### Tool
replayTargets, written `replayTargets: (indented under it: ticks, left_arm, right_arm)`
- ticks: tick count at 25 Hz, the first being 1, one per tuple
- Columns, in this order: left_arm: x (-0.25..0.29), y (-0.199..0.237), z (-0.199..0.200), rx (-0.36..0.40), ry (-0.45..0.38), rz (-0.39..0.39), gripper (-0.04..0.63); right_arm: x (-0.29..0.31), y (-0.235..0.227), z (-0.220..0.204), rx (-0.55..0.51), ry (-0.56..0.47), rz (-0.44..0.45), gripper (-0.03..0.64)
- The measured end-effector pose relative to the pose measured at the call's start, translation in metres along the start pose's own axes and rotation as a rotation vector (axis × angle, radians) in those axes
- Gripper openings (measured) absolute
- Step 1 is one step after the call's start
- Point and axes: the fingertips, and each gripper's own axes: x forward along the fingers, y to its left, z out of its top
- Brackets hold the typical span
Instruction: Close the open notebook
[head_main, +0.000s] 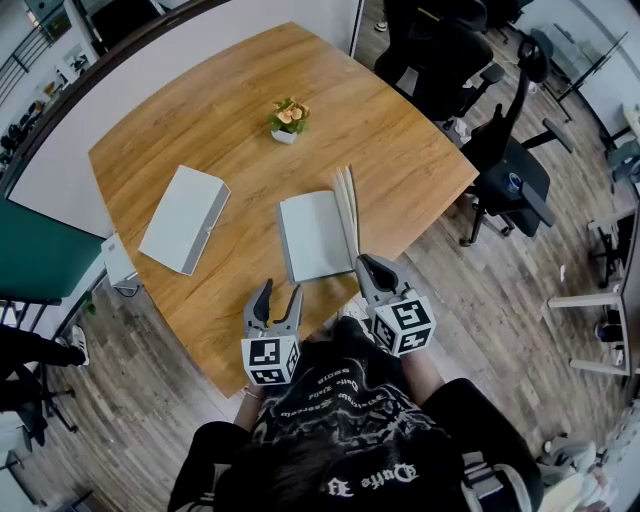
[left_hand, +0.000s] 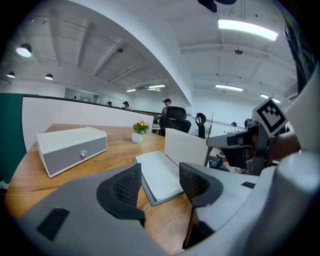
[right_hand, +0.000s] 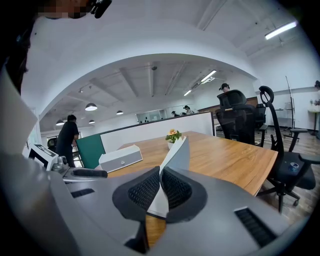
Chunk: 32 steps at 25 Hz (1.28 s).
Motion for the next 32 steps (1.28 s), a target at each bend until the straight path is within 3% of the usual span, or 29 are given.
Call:
replayTargets:
  ticks: [32]
  left_arm:
    - [-0.011,0.027,-0.005,-0.031,0.008,0.059,0.258]
  right_arm:
    - [0.039,0.065,-0.025,-0.067,0.105,0.171,0.034]
